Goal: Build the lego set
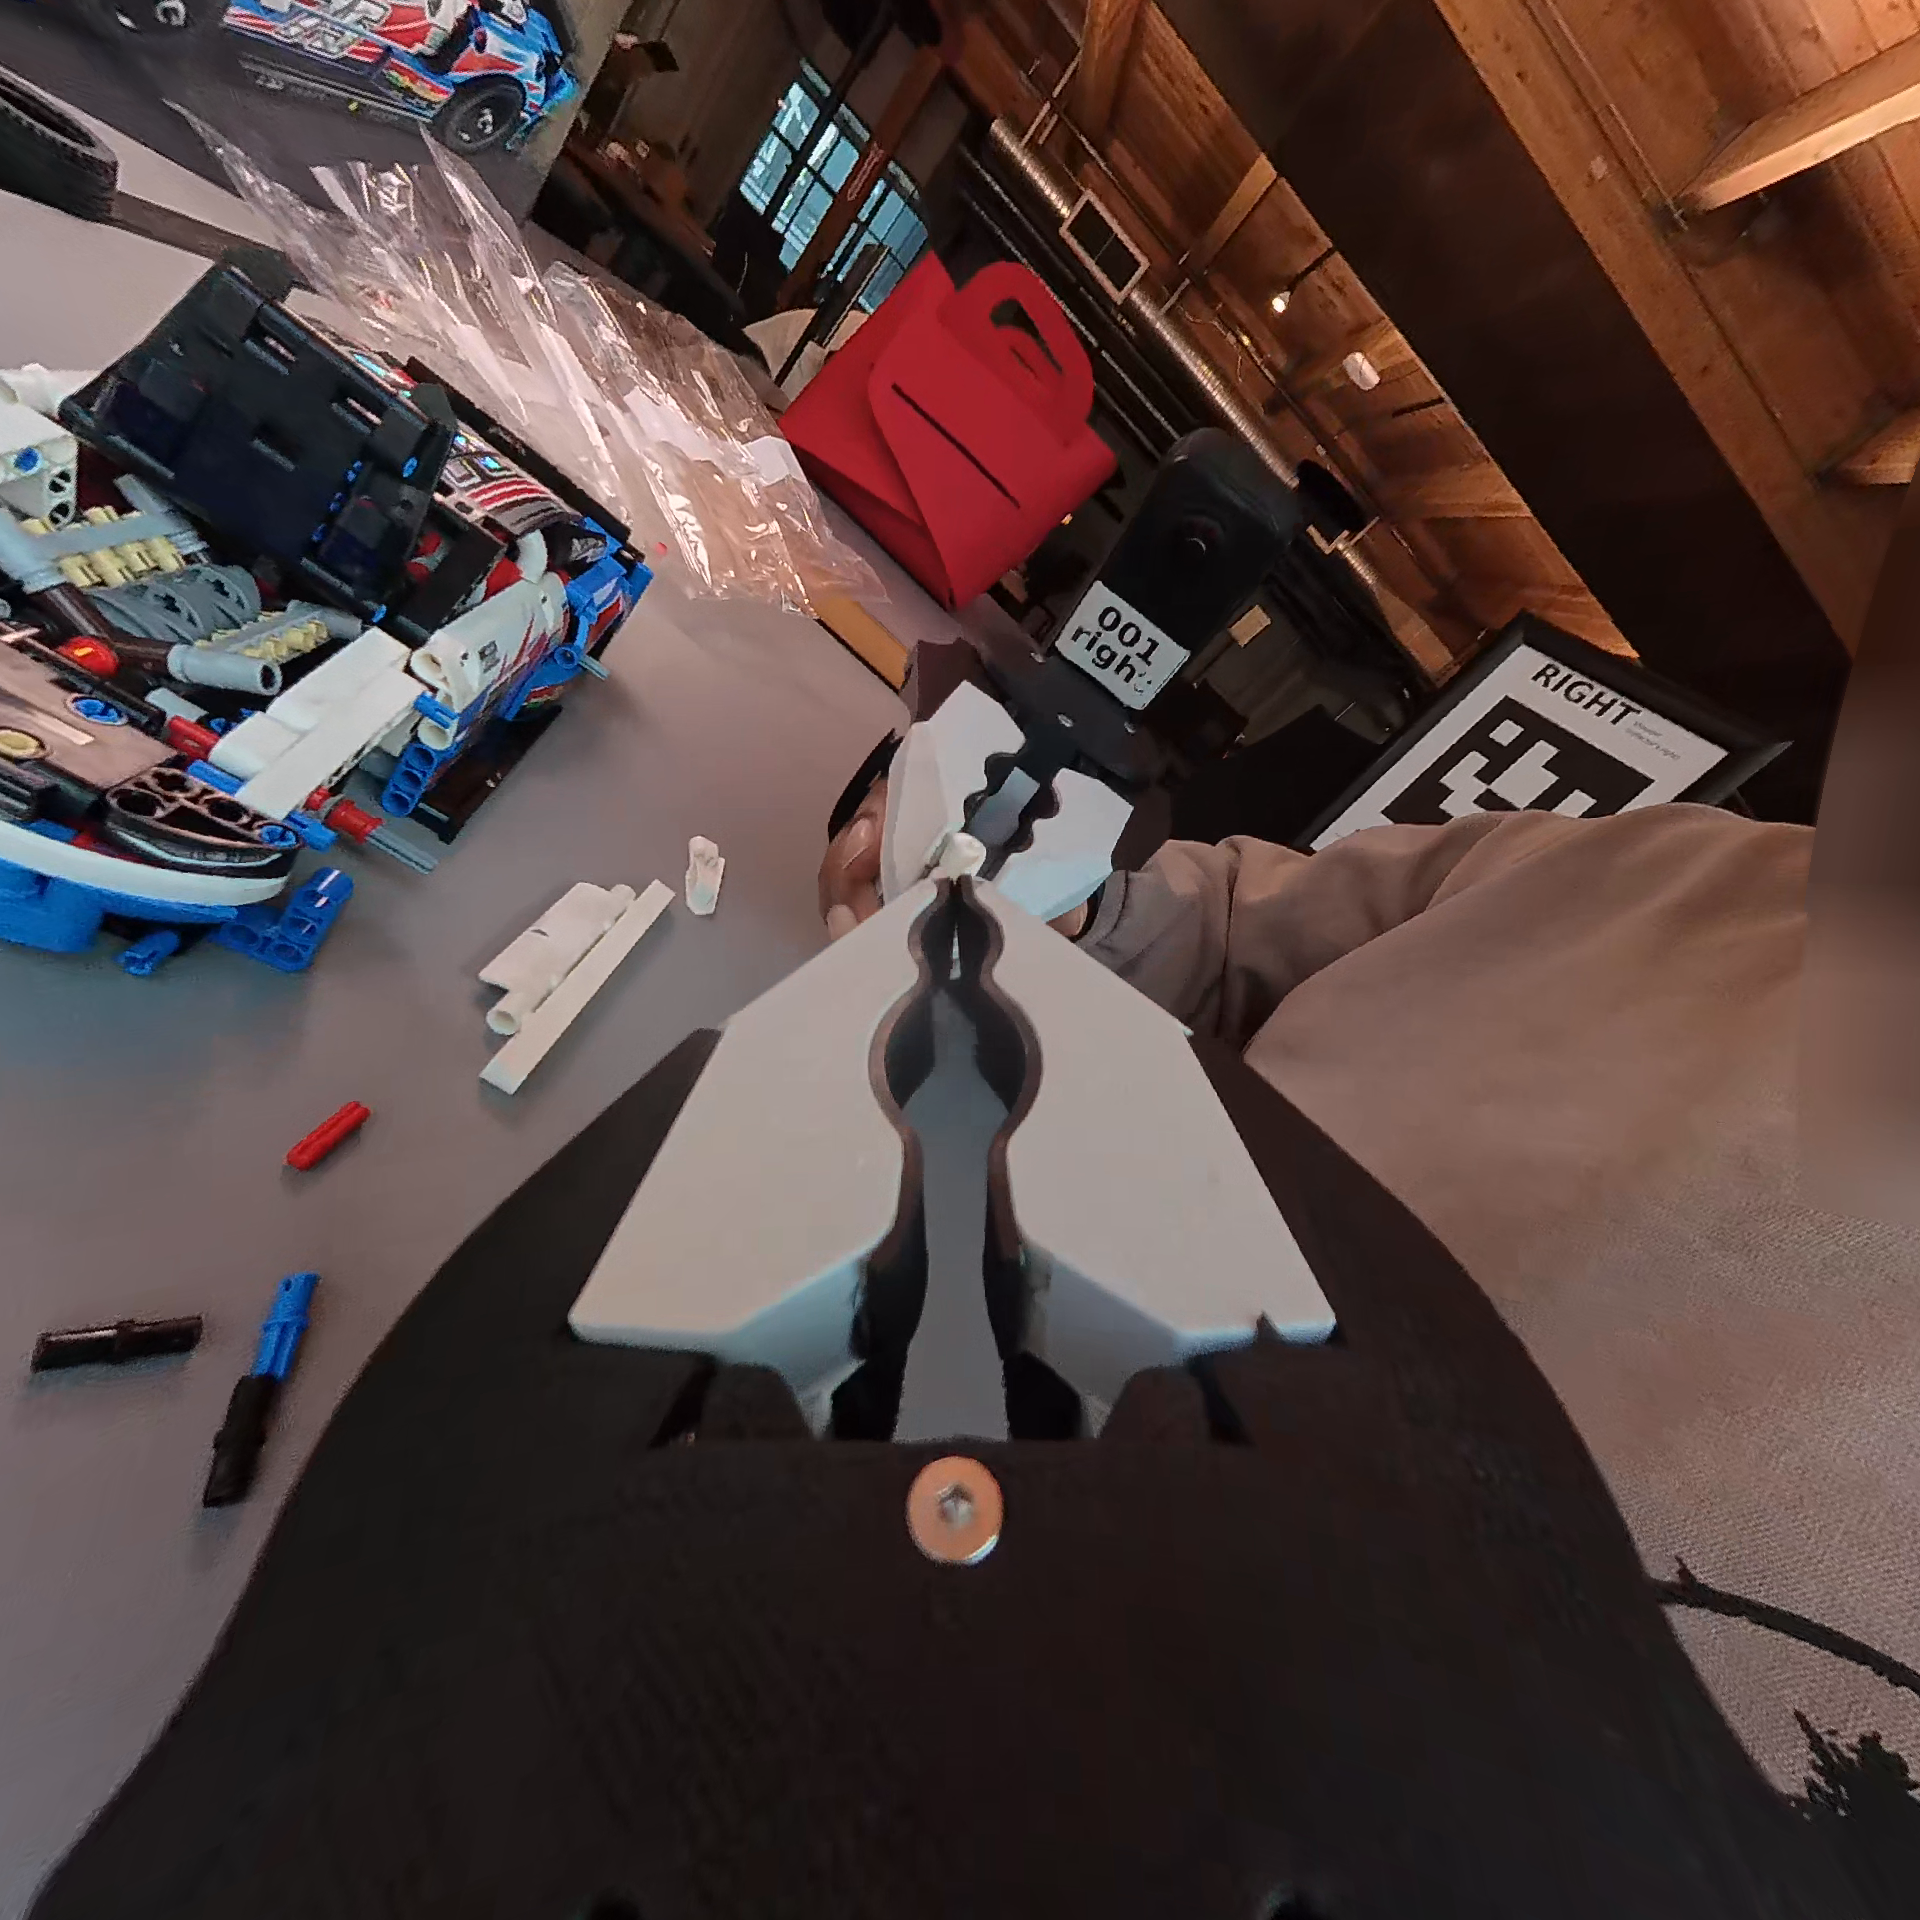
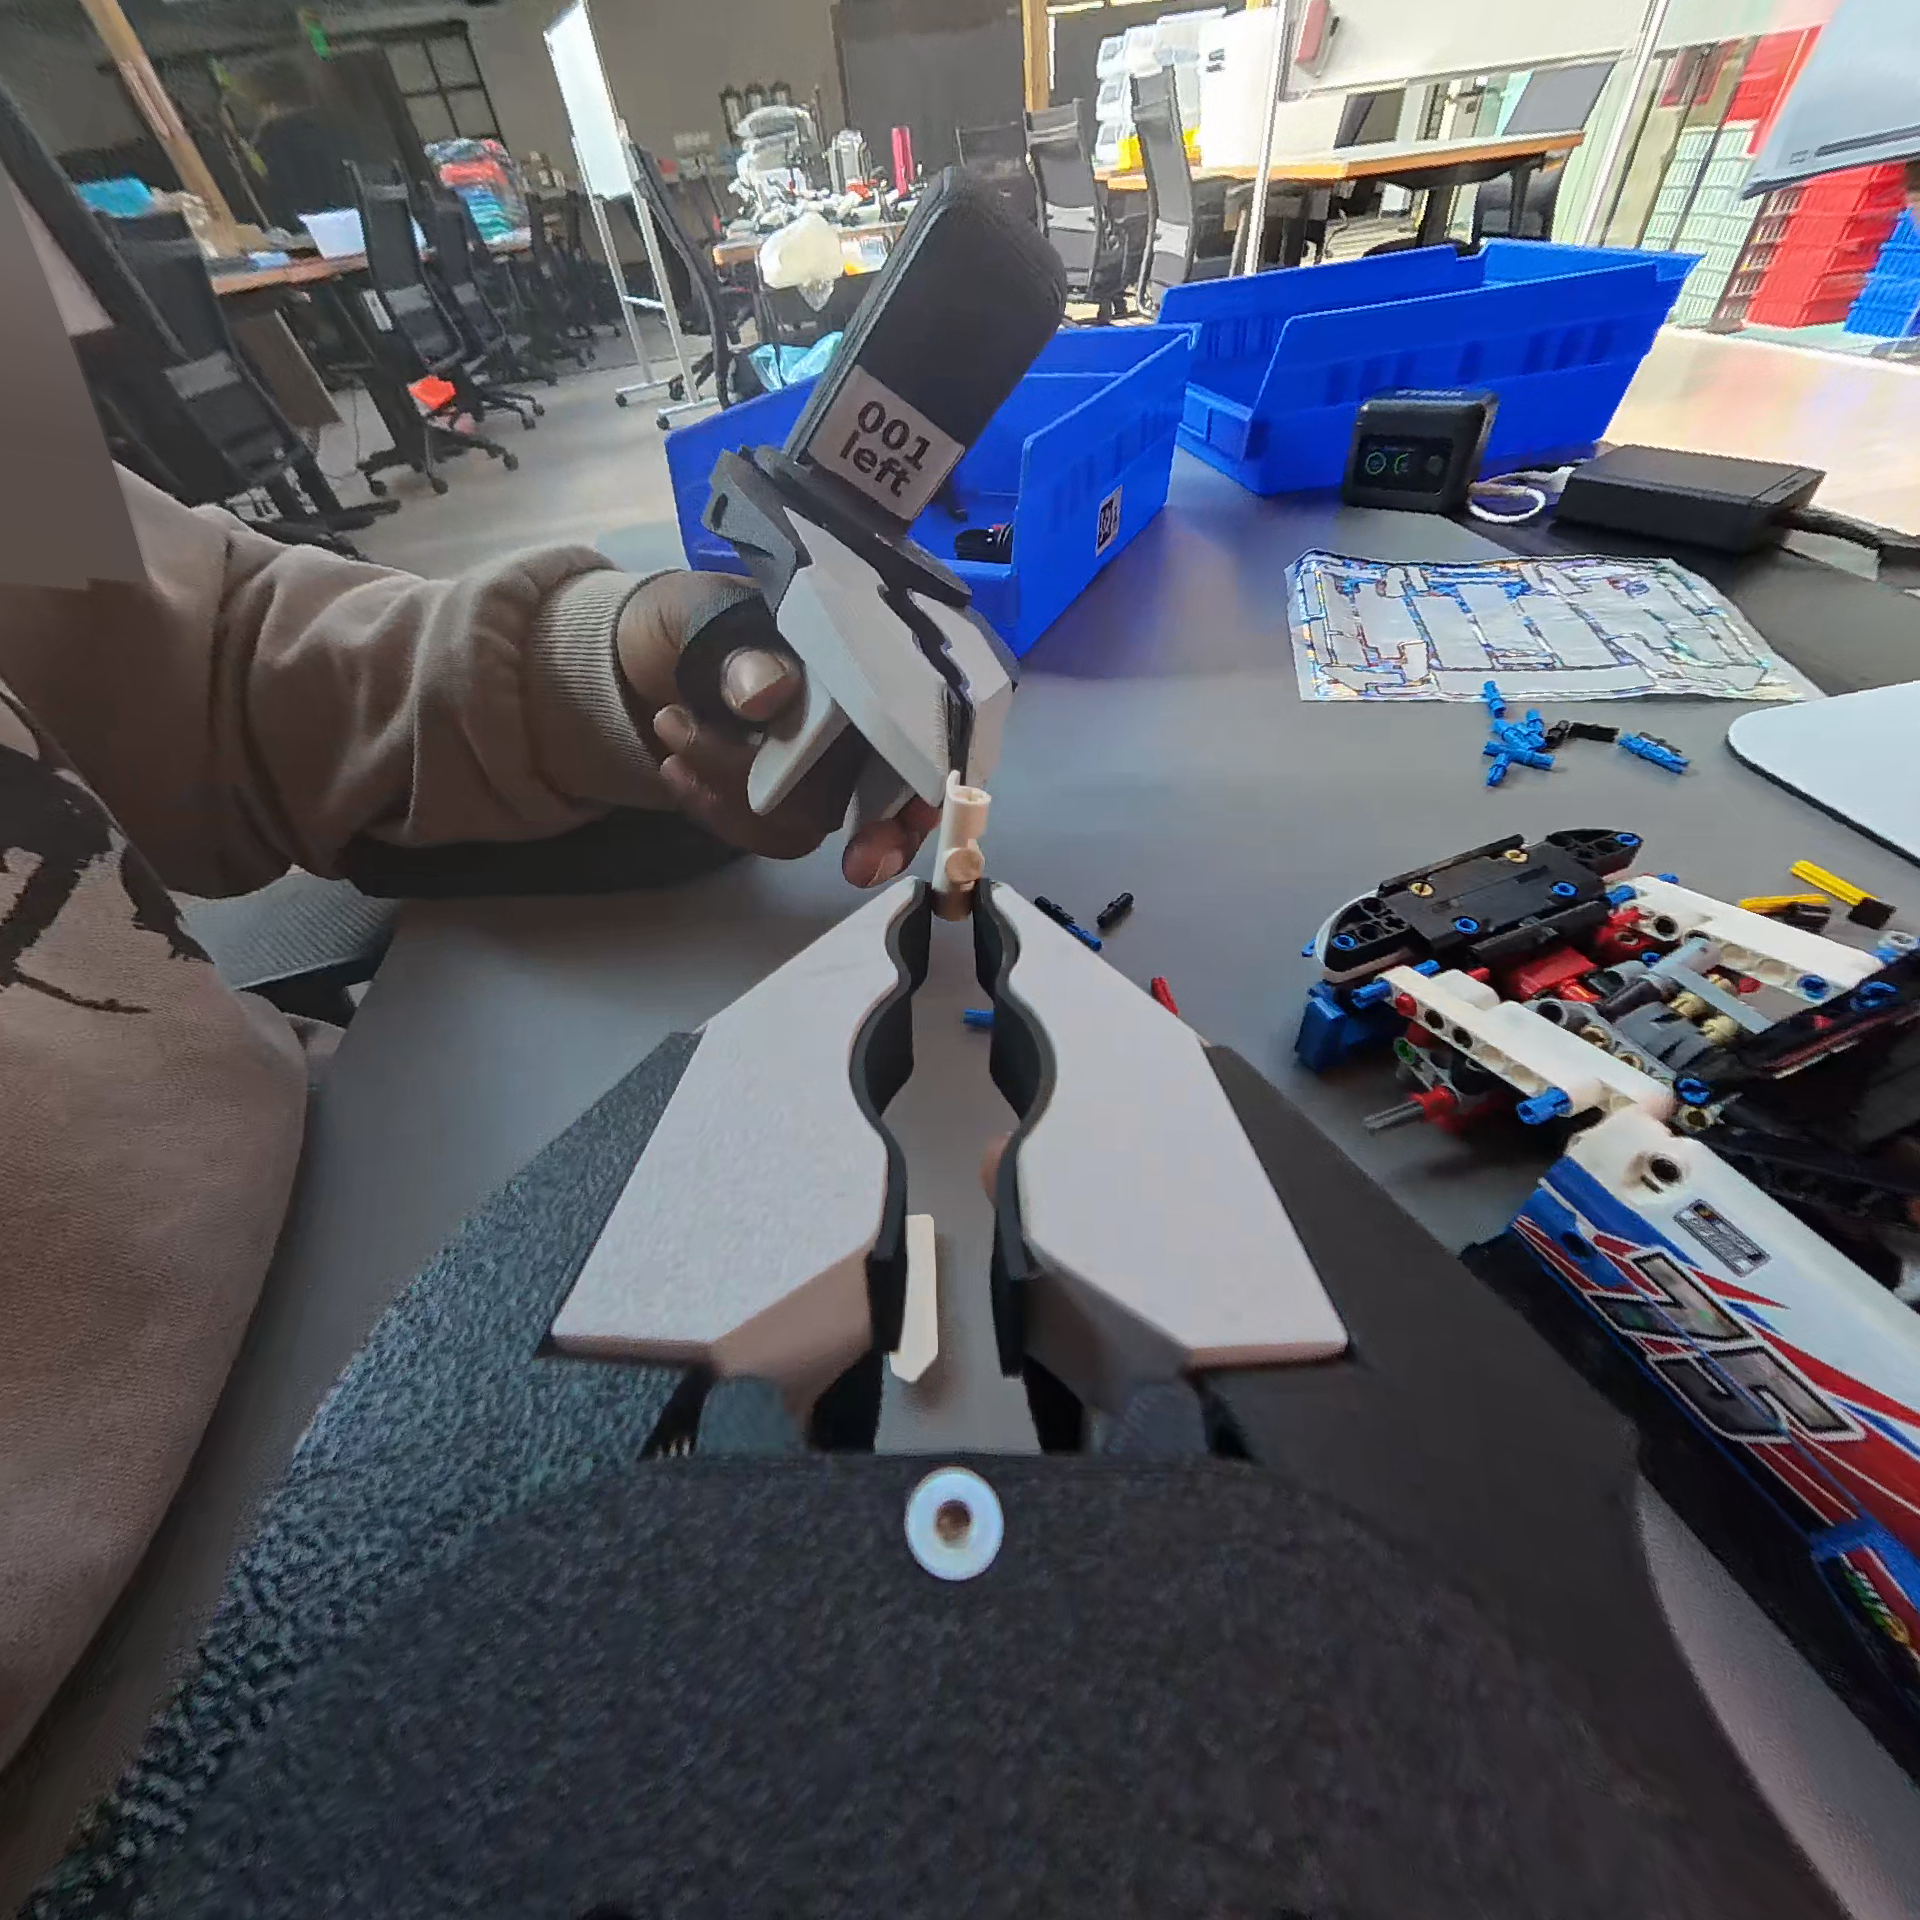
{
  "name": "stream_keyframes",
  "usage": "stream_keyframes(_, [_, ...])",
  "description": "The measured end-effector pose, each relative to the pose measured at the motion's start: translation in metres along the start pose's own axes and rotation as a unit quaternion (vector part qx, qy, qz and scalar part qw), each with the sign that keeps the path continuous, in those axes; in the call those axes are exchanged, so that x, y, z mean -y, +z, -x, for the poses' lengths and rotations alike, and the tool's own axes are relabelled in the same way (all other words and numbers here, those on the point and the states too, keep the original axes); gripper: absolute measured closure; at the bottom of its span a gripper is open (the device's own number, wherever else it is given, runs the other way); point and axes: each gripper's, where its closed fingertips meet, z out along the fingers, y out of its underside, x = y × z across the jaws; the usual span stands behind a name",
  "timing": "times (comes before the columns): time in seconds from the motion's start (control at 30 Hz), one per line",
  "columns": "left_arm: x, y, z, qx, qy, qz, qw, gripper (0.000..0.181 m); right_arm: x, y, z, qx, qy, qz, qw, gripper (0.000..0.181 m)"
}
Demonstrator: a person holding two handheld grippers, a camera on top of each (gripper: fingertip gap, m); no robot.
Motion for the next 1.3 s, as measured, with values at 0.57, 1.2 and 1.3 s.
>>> stream_keyframes(0.57, [-0.040, 0.002, 0.008, 0.043, 0.044, 0.143, 0.988, 0.180, -0.031, -0.002, 0.010, 0.045, -0.035, 0.119, 0.991, 0.168])
stream_keyframes(1.2, [-0.105, 0.001, 0.042, 0.089, 0.103, 0.466, 0.874, 0.171, -0.099, -0.021, 0.010, 0.100, -0.159, 0.365, 0.912, 0.170])
stream_keyframes(1.3, [-0.101, -0.003, 0.046, 0.106, 0.118, 0.451, 0.878, 0.169, -0.099, -0.021, 0.011, 0.114, -0.172, 0.365, 0.908, 0.171])
